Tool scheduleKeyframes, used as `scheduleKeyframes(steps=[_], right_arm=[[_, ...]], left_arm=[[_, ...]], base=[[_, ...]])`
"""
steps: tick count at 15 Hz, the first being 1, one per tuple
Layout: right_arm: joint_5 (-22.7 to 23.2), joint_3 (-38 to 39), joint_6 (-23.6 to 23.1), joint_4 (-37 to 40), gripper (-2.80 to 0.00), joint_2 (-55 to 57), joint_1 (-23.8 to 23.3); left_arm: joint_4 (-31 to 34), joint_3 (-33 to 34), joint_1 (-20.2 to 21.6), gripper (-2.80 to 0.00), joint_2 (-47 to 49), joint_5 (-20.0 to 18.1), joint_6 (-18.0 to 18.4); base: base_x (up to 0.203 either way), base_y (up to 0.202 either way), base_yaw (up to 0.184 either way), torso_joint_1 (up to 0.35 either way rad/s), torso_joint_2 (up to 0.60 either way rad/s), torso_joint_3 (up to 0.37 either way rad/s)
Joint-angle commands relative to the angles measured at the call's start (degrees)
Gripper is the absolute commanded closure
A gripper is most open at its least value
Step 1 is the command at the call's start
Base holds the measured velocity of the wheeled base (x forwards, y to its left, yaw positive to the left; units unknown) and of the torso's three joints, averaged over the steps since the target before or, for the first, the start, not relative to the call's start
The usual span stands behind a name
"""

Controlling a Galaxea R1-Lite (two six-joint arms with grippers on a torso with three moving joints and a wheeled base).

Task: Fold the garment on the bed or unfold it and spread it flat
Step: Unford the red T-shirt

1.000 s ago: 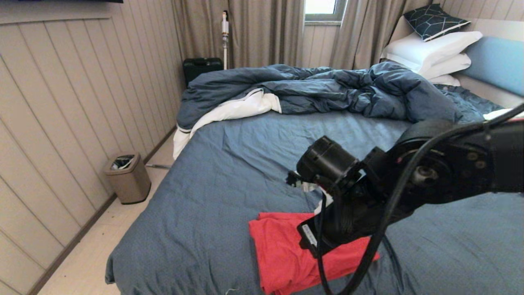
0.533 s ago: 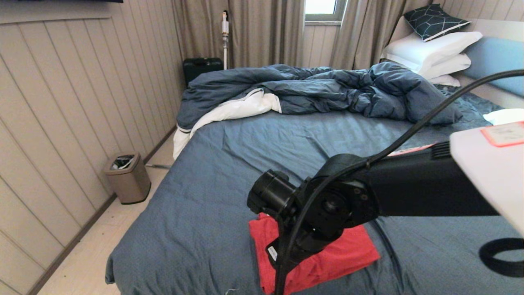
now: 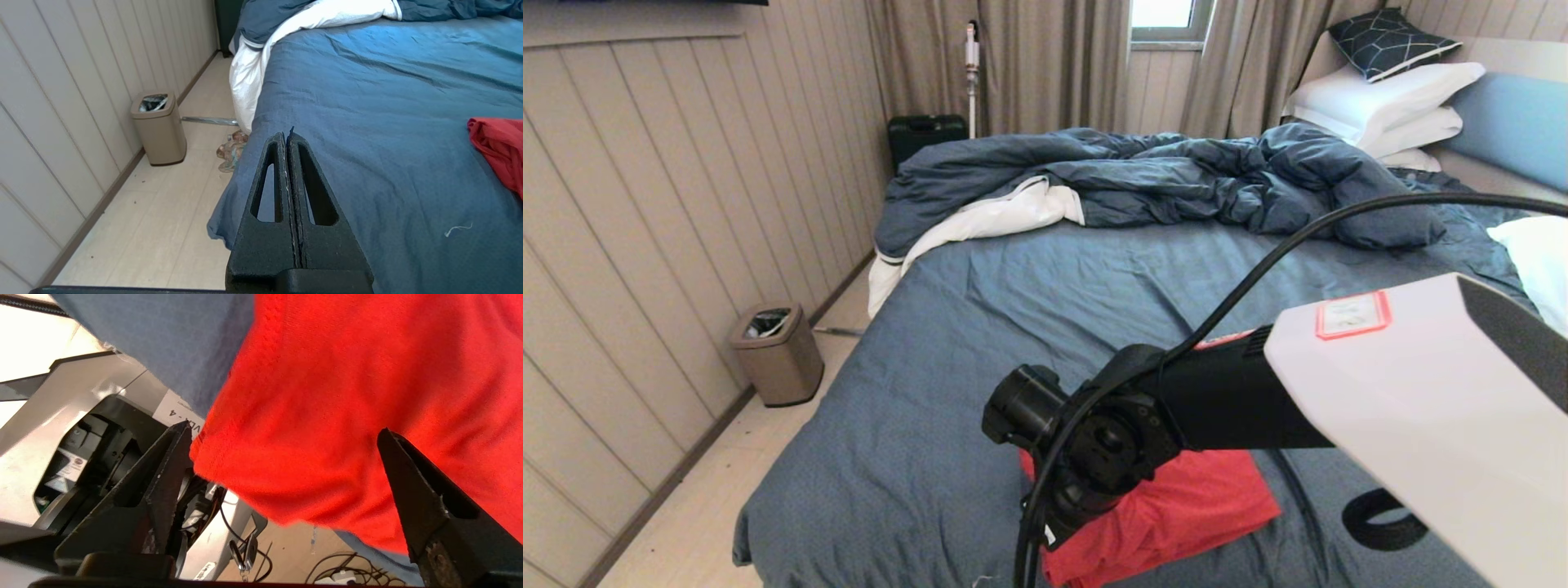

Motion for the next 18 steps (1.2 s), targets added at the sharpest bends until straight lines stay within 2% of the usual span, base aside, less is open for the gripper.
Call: scheduleKeyframes(steps=[1,3,6,7,14,18], right_arm=[[-0.4,-0.5,0.0,0.2,-2.80,2.1,-0.3],[-2.2,-0.6,0.0,0.1,-2.80,3.4,-0.5],[-2.5,-2.3,-0.2,0.4,-2.80,4.0,-0.7],[-2.7,-2.2,-0.7,0.6,0.00,4.2,-0.8],[-3.4,-1.5,-1.5,0.3,0.00,3.7,-1.1],[-3.4,-0.1,-1.3,0.4,0.00,-1.2,-4.1]], left_arm=[[0.0,0.0,0.0,0.00,0.1,0.0,0.0],[0.0,0.0,0.0,0.00,0.1,0.0,0.1],[0.0,0.0,0.0,0.00,0.1,0.0,0.2],[0.0,0.0,0.0,0.00,0.1,0.0,0.1],[0.2,0.0,0.0,0.00,0.1,-0.1,0.1],[0.4,0.0,0.0,0.00,0.1,0.0,0.3]], base=[[0.000,0.000,0.000,0.000,0.00,0.000],[0.000,0.000,0.000,0.000,0.00,0.000],[0.000,0.000,0.000,0.000,0.00,0.000],[0.000,0.000,0.000,0.000,0.00,0.000],[0.000,0.000,0.000,0.000,0.00,0.000],[0.000,0.000,0.000,0.000,0.00,0.000]])
